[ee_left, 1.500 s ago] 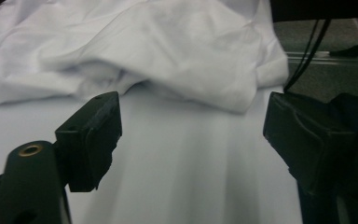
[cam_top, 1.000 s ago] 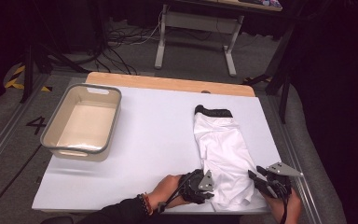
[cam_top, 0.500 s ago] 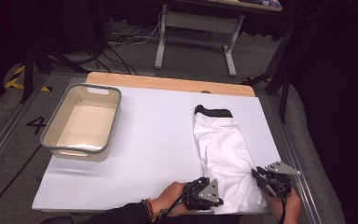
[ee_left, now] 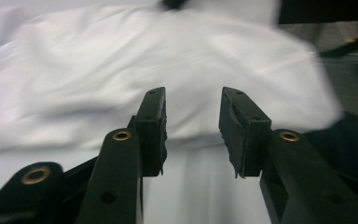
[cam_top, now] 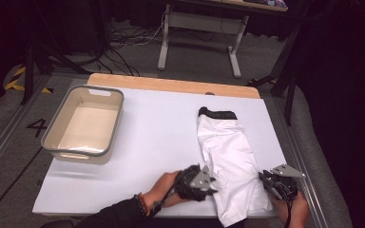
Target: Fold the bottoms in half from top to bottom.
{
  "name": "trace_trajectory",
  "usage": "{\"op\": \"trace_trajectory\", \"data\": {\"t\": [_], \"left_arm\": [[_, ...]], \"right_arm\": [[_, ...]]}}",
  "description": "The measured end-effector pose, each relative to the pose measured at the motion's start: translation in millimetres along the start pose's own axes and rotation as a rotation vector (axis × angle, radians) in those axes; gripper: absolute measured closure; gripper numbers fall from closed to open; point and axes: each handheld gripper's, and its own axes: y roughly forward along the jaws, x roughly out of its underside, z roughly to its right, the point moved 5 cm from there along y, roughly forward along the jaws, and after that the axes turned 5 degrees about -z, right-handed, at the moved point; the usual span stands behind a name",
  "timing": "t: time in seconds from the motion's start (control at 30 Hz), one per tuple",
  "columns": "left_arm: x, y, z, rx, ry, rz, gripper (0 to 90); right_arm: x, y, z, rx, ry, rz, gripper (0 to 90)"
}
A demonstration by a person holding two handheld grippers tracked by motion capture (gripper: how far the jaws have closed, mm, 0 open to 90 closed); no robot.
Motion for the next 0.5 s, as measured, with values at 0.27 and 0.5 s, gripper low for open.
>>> {"op": "trace_trajectory", "data": {"t": [0.27,0.5], "left_arm": [[26.1,22.1,-46.1,-0.041,-0.153,-0.110,52.2],[13.8,40.6,-41.0,0.007,-0.099,-0.141,48.2]], "right_arm": [[-0.5,1.4,-0.3,-0.001,0.000,-0.001,74.3],[0.8,1.8,1.1,-0.021,0.011,0.001,73.2]]}}
